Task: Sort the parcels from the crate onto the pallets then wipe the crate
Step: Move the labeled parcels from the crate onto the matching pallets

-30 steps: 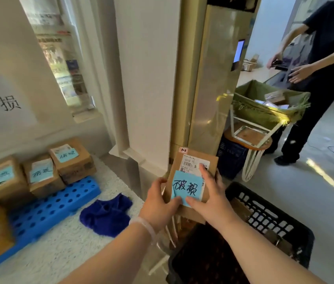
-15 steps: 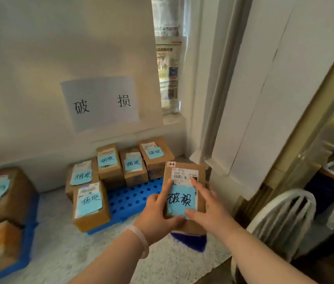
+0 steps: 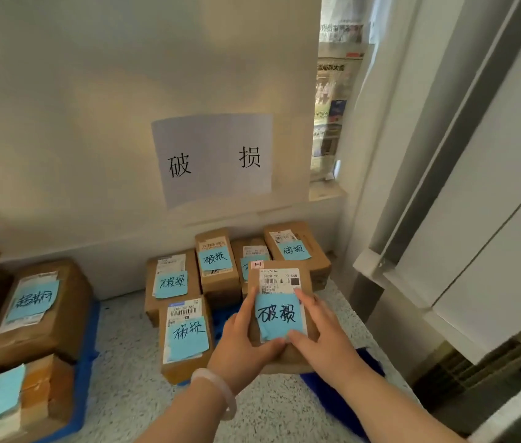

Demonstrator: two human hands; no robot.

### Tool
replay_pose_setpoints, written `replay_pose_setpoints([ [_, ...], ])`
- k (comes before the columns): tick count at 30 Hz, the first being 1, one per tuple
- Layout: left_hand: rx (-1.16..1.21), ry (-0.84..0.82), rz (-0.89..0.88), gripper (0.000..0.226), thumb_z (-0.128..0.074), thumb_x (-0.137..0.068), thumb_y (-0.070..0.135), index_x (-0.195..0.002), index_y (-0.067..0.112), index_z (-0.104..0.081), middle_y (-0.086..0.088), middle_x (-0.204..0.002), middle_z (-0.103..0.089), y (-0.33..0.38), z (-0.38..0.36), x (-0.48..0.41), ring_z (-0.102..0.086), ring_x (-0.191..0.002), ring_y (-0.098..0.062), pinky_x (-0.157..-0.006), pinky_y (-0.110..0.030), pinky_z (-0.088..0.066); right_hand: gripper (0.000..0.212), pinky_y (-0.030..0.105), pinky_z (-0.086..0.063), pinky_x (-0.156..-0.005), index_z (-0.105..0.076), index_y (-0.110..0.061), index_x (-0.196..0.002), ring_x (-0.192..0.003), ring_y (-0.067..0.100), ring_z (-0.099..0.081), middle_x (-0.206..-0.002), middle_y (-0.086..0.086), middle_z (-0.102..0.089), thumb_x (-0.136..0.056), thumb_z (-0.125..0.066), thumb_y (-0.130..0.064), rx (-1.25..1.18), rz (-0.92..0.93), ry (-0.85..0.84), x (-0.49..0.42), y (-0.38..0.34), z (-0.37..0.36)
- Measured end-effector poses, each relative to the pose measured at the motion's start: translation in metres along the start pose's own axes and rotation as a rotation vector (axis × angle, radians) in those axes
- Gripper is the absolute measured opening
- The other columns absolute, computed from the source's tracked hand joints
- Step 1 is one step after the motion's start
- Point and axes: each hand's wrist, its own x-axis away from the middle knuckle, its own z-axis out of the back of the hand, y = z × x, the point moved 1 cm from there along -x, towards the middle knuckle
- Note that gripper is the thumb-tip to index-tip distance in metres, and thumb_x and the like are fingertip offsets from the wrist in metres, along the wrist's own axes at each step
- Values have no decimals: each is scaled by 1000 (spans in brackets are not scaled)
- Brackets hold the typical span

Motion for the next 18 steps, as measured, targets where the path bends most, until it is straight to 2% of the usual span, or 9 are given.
replay_pose_setpoints([
  [3,27,12,10,103,-78,-70,50,-143,65,-6,11,-137,-39,2,7,-24,-46,-123,-7,-105,-39,-46,68,32,-46,-105,-31,-57,-140,-131,6,-33,-149,-16,-21,-94,-60,-16,-52,-3,-18,-29,-8,4],
  [7,97,35,41,107,-76,-57,60,-141,67,-9,10,-141,-42,5,17,-62,-48,-125,-9,-104,-40,-47,69,36,-46,-105,-33,-63,-134,-135,10,-33,-148,-16,-22,-94,-57,-13,-76,7,-60,-78,-17,8],
  [9,89,43,59,108,-76,-61,56,-144,63,-8,12,-143,-40,10,23,-82,-43,-129,-9,-108,-41,-44,67,39,-45,-107,-34,-64,-133,-136,10,-31,-151,-16,-21,-95,-56,-13,-90,10,-62,-102,-21,10],
  [14,37,104,73,101,-76,-77,42,-150,51,-7,15,-143,-42,25,42,-137,-41,-132,-11,-110,-41,-40,63,38,-41,-110,-36,-50,-142,-134,10,-34,-149,-10,-30,-96,-54,-11,-113,32,-41,-166,-33,14],
  [18,-29,144,99,97,-73,-82,40,-153,42,-7,9,-149,-37,20,49,-167,-34,-137,-13,-114,-41,-34,62,44,-33,-115,-31,-60,-137,-139,11,-28,-152,-12,-28,-96,-53,-19,-54,12,-109,-204,-30,5],
])
